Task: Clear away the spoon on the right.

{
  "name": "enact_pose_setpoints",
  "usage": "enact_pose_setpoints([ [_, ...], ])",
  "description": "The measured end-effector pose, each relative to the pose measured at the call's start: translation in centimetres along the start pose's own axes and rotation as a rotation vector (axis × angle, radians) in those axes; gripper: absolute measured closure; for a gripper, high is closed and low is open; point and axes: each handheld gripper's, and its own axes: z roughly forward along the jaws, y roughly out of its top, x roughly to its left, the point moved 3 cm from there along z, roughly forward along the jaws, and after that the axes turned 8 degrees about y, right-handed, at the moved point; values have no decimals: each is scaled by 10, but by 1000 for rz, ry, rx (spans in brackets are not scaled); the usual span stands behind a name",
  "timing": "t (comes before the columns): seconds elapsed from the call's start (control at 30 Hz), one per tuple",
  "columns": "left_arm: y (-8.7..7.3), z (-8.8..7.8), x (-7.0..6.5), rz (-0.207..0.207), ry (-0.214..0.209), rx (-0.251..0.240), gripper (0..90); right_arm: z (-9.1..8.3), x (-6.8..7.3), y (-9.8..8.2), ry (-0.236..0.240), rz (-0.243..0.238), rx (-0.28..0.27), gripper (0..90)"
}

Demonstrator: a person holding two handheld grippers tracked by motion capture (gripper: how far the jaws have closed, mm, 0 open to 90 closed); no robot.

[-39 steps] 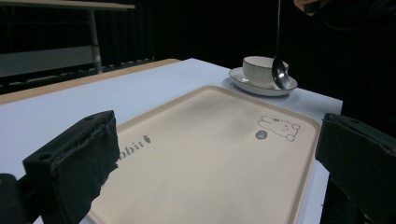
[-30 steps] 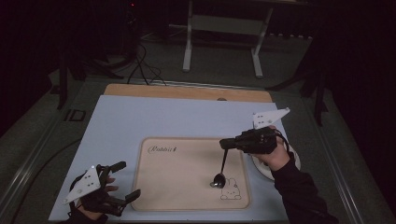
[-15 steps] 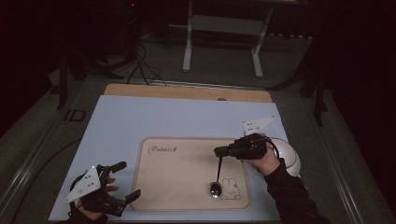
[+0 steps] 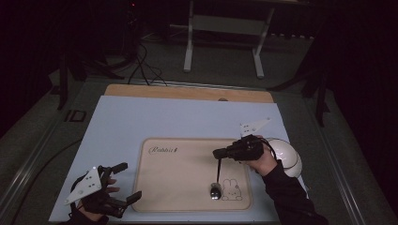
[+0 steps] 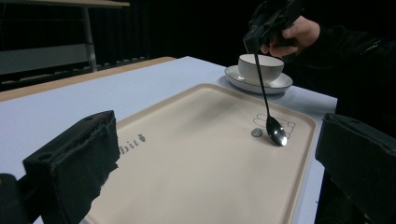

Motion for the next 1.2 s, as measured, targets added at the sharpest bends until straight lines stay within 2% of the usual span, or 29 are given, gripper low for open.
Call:
enact_pose_setpoints([
  [0.27, 0, 0, 0, 0, -1, 0, 0, 0, -7, -3, -45, -15, 1, 863],
  [0.6, 0, 0, 0, 0, -2, -1, 0, 3, -19, -7, -74, 10, -3, 826],
  [0.87, 0, 0, 0, 1, -3, 0, 0, 6, -30, -12, -110, 36, 20, 808],
  [1.2, 0, 0, 0, -1, -5, 0, 0, 14, -42, -17, -128, 54, 14, 779],
])
